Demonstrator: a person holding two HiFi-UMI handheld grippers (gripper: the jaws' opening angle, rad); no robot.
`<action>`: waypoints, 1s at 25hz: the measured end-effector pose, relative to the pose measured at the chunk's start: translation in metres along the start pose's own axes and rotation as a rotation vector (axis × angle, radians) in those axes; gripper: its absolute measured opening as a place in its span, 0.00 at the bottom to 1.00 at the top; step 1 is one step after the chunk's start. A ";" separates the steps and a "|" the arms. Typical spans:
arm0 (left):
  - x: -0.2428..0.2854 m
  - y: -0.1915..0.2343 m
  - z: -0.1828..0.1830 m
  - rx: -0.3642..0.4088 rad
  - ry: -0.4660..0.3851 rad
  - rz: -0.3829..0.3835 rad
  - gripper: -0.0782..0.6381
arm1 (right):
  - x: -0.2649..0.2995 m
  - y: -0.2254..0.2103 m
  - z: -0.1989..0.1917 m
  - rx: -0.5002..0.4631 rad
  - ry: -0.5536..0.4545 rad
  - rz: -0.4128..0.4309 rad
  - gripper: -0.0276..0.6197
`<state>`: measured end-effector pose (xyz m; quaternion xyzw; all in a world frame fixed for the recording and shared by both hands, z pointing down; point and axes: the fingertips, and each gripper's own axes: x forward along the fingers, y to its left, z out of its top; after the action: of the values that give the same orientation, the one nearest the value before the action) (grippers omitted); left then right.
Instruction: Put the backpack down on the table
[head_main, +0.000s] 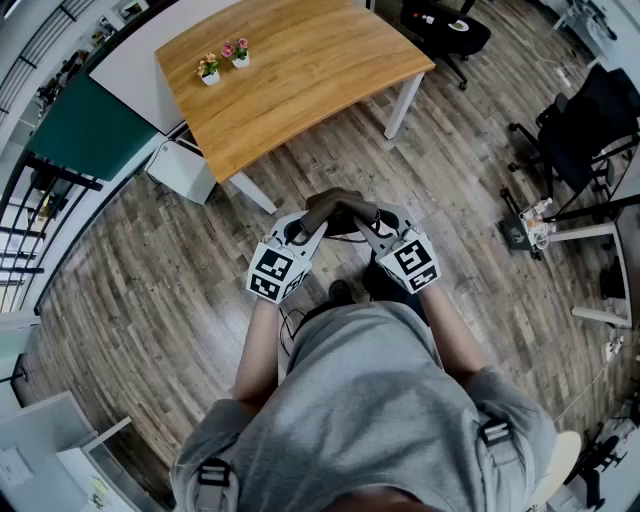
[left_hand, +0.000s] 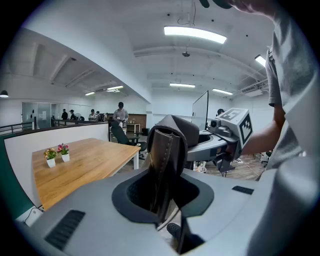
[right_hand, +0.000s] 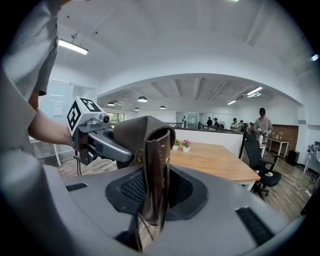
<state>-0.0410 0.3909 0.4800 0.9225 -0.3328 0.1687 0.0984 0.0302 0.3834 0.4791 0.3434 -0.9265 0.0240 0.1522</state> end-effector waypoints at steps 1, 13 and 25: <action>-0.001 0.000 0.001 0.002 0.001 0.001 0.22 | 0.000 0.000 0.001 0.002 0.005 0.000 0.17; -0.012 0.001 0.001 -0.008 -0.001 -0.003 0.22 | 0.002 0.011 0.009 0.003 0.007 -0.003 0.17; -0.001 0.000 -0.007 -0.012 0.012 -0.004 0.22 | 0.003 0.002 -0.004 0.005 -0.004 0.000 0.18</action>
<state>-0.0433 0.3941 0.4863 0.9216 -0.3312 0.1721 0.1063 0.0282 0.3840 0.4840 0.3436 -0.9268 0.0259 0.1496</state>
